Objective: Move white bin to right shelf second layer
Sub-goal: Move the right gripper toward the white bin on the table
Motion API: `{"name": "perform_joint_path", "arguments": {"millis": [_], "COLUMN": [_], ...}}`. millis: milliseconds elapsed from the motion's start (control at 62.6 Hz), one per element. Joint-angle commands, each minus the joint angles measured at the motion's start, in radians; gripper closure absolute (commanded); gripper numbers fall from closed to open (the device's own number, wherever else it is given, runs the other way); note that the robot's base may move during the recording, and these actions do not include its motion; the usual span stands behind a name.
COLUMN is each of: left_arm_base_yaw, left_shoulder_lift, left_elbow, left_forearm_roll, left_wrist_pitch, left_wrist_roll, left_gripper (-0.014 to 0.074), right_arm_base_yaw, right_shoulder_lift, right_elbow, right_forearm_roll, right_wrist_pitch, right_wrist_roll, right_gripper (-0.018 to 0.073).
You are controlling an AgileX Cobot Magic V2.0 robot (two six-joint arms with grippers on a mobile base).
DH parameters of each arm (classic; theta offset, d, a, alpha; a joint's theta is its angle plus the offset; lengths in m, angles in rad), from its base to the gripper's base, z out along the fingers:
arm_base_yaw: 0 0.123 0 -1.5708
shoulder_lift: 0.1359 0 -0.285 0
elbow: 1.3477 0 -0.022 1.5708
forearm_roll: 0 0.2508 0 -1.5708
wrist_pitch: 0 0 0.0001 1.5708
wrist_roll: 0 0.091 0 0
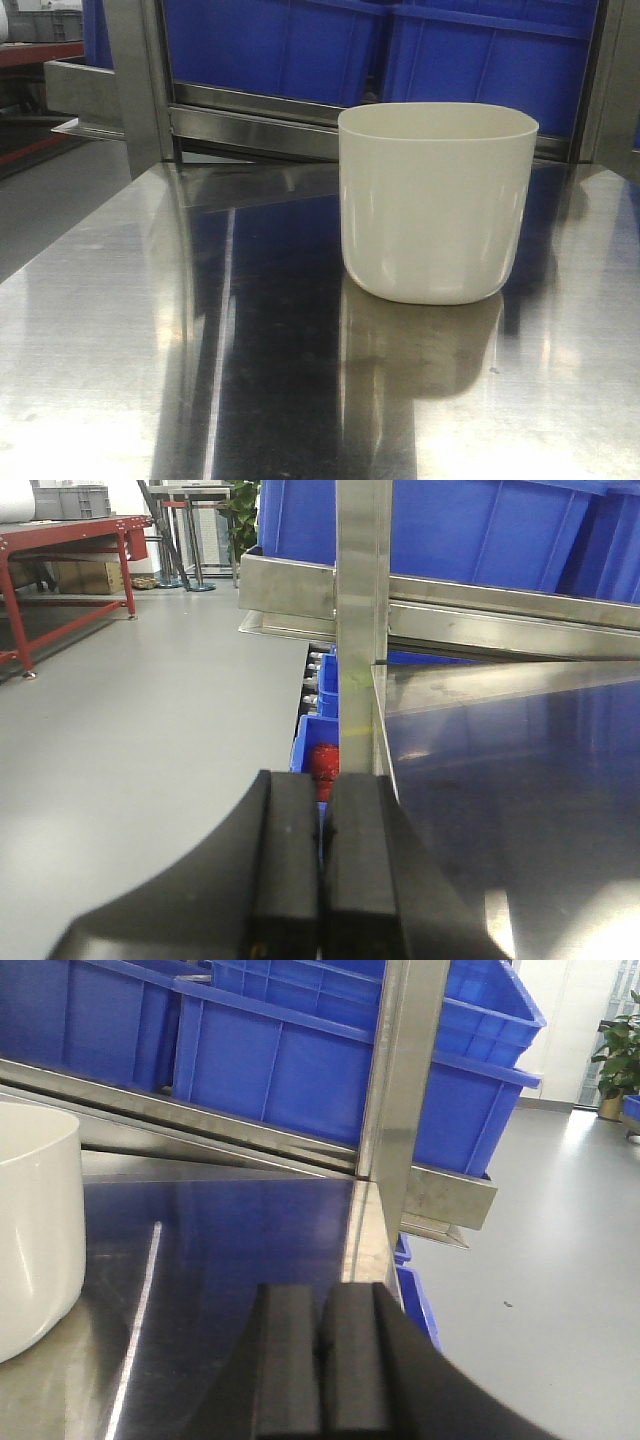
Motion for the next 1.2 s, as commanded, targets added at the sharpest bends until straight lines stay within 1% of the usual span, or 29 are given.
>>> {"name": "perform_joint_path", "arguments": {"millis": [0,224,447,575,655,830,878,926,1054,1182], "left_arm_base_yaw": [0.0,0.0,0.0,0.0,0.0,0.0,0.0,0.0,0.0,0.0], "left_shoulder_lift": [-0.015,-0.015,-0.015,-0.015,-0.015,-0.015,-0.015,-0.015,-0.015,-0.015], "left_elbow": [0.029,0.029,0.029,0.029,0.029,0.029,0.029,0.029,0.029,0.029], "left_forearm_roll": [-0.008,-0.008,-0.008,-0.008,-0.008,-0.008,-0.008,-0.008,-0.008,-0.008], "left_wrist_pitch": [-0.083,-0.083,-0.083,-0.083,-0.083,-0.083,-0.083,-0.083,-0.083,-0.083], "left_wrist_roll": [-0.005,-0.005,-0.005,-0.005,-0.005,-0.005,-0.005,-0.005,-0.005,-0.005], "left_gripper": [0.0512,0.0512,0.0512,0.0512,0.0512,0.0512,0.0512,0.0512,0.0512,0.0512], "right_arm_base_yaw": [-0.001,-0.001,-0.001,-0.001,-0.001,-0.001,-0.001,-0.001,-0.001,0.0], "right_shoulder_lift": [-0.015,-0.015,-0.015,-0.015,-0.015,0.035,0.071,0.108,0.257,0.406], "right_elbow": [-0.001,-0.001,-0.001,-0.04,-0.086,-0.239,-0.282,-0.316,-0.391,-0.466], "right_forearm_roll": [-0.008,-0.008,-0.008,-0.007,-0.009,-0.022,-0.036,-0.047,-0.053,-0.066], "right_wrist_pitch": [-0.089,-0.092,-0.123,-0.103,-0.026,0.279,0.337,0.363,0.327,0.253], "right_wrist_roll": [-0.006,-0.006,-0.006,-0.006,-0.006,-0.007,-0.01,-0.022,-0.084,-0.08], "right_gripper": [0.0508,0.0508,0.0508,0.0508,0.0508,0.0508,0.0508,0.0508,0.0508,0.0508]}}
